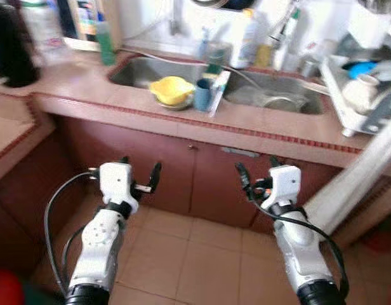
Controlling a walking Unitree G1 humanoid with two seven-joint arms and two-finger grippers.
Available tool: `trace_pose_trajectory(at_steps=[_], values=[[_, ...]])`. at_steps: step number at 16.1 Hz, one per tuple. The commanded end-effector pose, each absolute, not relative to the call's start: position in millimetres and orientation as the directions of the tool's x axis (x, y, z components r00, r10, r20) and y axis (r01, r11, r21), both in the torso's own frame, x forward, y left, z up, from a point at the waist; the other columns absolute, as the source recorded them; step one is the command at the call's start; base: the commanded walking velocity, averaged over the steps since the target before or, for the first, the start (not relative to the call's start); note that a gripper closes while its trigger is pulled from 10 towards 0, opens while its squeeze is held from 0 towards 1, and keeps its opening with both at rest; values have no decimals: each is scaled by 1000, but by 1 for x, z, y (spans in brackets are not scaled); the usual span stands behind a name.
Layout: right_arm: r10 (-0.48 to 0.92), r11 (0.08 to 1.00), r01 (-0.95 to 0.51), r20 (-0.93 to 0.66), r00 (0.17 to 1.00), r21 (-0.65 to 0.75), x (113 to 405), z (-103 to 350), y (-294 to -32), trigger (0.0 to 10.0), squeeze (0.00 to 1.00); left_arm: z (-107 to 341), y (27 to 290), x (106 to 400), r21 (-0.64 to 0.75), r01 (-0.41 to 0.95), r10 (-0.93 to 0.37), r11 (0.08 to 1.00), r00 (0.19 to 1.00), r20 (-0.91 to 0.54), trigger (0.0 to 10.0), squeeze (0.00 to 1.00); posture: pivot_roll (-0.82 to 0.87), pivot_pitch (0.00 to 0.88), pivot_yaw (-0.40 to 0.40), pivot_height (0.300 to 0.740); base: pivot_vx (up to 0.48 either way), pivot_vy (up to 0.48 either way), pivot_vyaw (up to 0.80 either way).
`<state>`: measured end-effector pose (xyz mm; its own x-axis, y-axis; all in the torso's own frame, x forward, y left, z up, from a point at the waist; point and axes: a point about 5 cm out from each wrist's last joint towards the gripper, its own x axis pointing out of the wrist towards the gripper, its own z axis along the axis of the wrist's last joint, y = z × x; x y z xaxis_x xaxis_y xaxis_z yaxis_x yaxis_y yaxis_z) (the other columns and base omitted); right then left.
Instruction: Kitchen organization
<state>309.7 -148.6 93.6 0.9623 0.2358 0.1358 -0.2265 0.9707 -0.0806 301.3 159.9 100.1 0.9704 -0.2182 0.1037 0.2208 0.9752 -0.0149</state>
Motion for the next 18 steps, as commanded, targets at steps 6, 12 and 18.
trace_pose_trajectory(at_steps=[6, 12, 18], values=[[232, 971, -218, 151, 961, -100, 313, 99, -153, 10000, 0, 108, 155, 304, -12, 235, -231, 972, 964, 130, 10000, 0, -36, 0, -16, 740, 386, 0, 0], [237, 969, -223, 151, 960, -105, 313, 99, -152, 10000, 0, 108, 154, 305, -15, 236, -233, 972, 964, 129, 10000, 0, -37, 0, -16, 740, 386, 0, 0], [250, 965, -235, 145, 957, -114, 312, 98, -151, 10000, 0, 108, 155, 303, -19, 230, -226, 973, 965, 133, 10000, 0, -33, 0, -21, 740, 384, 0, 0]])
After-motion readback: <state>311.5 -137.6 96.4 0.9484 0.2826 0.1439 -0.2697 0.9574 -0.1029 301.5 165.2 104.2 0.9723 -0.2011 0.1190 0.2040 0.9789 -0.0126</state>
